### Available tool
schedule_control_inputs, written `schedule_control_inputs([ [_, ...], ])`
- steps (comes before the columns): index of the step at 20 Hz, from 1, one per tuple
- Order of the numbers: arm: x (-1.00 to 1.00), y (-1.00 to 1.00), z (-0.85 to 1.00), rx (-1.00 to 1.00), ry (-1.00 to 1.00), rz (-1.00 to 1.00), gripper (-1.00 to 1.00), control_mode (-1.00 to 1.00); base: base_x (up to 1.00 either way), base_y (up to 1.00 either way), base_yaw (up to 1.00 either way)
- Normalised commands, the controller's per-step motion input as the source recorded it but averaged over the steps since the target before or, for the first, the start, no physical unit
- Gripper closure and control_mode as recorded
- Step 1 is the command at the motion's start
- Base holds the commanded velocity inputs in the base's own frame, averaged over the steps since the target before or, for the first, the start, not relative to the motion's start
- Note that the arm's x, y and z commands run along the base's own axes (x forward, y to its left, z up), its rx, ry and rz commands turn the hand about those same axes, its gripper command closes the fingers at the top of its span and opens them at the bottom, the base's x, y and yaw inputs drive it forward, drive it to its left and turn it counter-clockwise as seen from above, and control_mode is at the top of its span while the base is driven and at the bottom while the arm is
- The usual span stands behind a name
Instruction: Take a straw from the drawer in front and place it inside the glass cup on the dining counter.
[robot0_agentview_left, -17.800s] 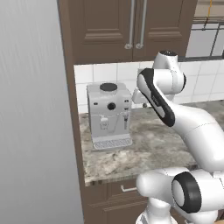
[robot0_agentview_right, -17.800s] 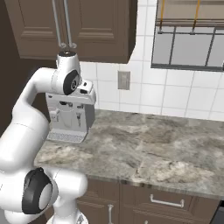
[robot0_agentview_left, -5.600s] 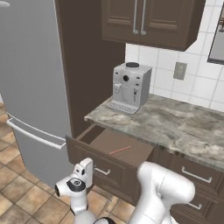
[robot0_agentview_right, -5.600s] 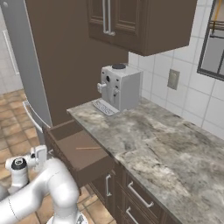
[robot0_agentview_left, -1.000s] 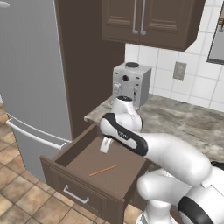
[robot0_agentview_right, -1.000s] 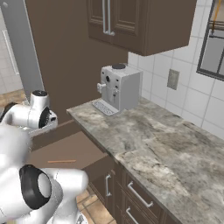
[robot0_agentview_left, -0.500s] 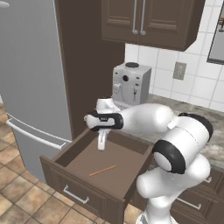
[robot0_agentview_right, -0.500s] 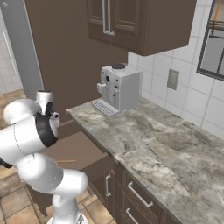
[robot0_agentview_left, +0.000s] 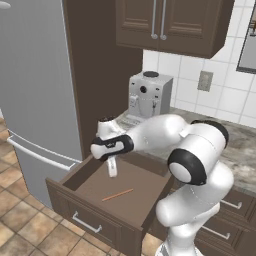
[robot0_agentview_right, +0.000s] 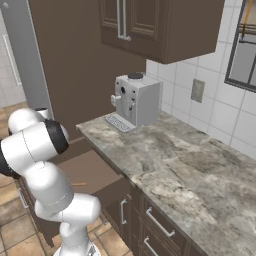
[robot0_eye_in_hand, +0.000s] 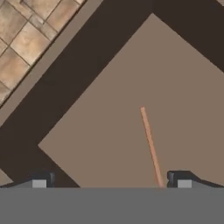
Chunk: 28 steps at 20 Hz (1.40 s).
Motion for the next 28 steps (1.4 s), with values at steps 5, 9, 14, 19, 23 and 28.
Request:
schedule_control_inputs([
  [5, 0.00, 0.00, -0.44, 0.07, -0.18, 0.22, -1.00, -1.00, 0.00, 0.00, 0.00],
  [9, 0.10, 0.00, -0.43, 0.12, -0.01, 0.18, -1.00, -1.00, 0.00, 0.00, 0.00],
  [14, 0.31, -0.01, -0.34, 0.17, 0.13, 0.18, -1.00, -1.00, 0.00, 0.00, 0.00],
  [19, 0.19, 0.00, -0.52, 0.07, 0.17, 0.17, -1.00, -1.00, 0.00, 0.00, 0.00],
  [23, 0.01, 0.00, -0.48, 0.00, 0.10, 0.14, -1.00, -1.00, 0.00, 0.00, 0.00],
  [28, 0.00, 0.01, -0.37, 0.00, 0.01, 0.09, -1.00, -1.00, 0.00, 0.00, 0.00],
])
